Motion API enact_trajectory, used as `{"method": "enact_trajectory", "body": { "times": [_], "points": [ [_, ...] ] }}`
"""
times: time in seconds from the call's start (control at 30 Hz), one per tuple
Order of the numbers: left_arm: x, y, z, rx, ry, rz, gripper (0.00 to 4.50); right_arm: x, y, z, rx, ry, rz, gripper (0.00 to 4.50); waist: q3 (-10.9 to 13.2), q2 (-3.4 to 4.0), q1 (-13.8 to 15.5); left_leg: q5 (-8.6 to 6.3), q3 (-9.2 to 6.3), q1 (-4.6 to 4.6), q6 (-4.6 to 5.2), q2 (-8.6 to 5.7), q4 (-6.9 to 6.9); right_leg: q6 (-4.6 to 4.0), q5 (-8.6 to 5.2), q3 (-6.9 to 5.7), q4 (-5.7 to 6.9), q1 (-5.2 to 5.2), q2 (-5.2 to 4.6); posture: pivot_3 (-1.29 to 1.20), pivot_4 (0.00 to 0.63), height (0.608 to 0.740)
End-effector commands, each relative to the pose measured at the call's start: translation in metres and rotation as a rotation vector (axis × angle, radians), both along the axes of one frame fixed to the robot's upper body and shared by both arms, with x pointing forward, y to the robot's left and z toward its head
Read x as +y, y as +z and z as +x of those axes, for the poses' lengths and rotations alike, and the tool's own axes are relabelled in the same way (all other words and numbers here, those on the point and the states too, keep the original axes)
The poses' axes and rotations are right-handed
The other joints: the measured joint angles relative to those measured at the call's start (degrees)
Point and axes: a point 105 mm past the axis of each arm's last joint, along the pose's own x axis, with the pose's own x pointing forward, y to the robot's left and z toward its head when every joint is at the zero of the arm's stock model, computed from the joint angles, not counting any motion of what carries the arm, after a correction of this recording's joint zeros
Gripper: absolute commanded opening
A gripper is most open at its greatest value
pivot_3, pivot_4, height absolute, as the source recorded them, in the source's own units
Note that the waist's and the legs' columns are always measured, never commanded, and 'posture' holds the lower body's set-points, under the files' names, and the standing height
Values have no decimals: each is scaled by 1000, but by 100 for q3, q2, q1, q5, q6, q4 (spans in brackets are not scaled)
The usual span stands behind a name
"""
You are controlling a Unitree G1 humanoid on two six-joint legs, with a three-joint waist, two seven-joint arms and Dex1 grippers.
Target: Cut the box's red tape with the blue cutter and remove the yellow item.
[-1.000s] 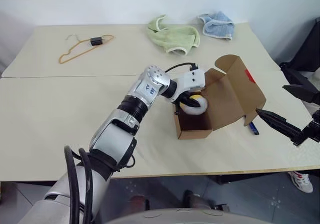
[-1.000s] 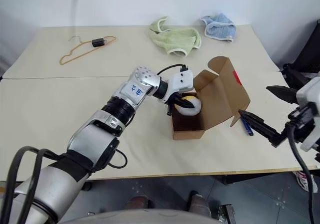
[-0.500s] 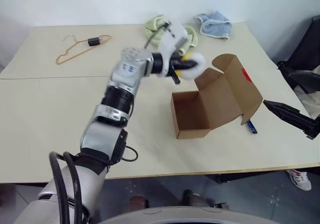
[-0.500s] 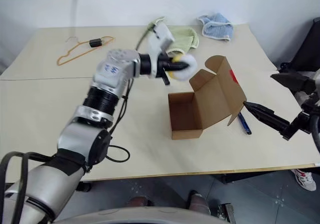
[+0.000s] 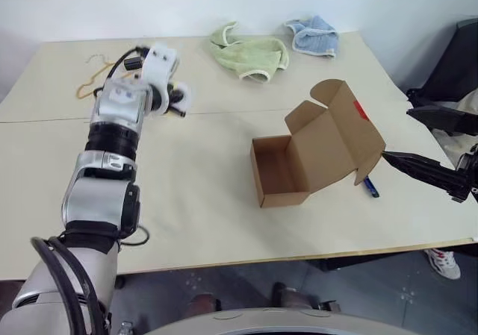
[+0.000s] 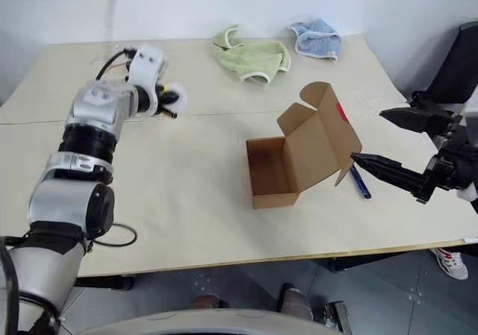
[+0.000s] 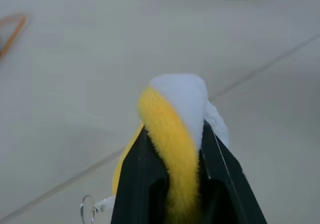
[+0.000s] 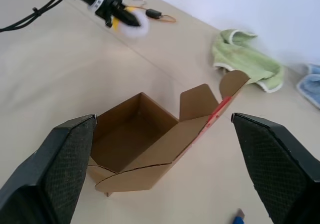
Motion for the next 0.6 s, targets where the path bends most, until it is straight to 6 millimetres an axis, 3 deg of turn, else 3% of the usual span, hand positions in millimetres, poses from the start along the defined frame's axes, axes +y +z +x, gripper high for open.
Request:
{"method": "enact_trajectory", "body": {
  "times": [0.03, 0.27, 0.4, 0.5, 0.6],
  "points": [
    [15, 2, -8, 21, 30, 91, 149, -2, 9, 2, -42, 3, -23, 4500, 1, -1, -2, 0, 0, -1, -1, 0, -1, 0, 0, -1, 0, -1, 0, 0, 150, 740],
    [39, -4, -38, 121, 94, 110, 2309, -1, 5, 12, -30, 21, -26, 4500, 2, -4, -15, 0, 3, 2, -4, 3, 0, 0, 0, -1, 3, -3, 0, 0, 150, 740],
    [52, 9, -53, 135, 107, 148, 3525, -1, 5, 17, -24, 31, -28, 4500, 2, -5, -11, 1, 3, 1, -6, 4, 4, 0, 0, -1, 6, -3, 0, 0, 150, 740],
    [50, 22, -59, 120, 76, 124, 4462, -3, 5, 18, -24, 35, -28, 4500, 2, -4, 0, 0, 3, 1, -7, 4, 3, 0, 0, 0, 7, -4, 0, 0, 150, 740],
    [50, 27, -64, 127, 26, 77, 4485, -6, 4, 21, -26, 31, -29, 4500, 2, -5, 11, 0, 3, 0, -7, 4, 6, 0, 0, 0, 7, -2, 0, 0, 150, 740]
  ]
}}
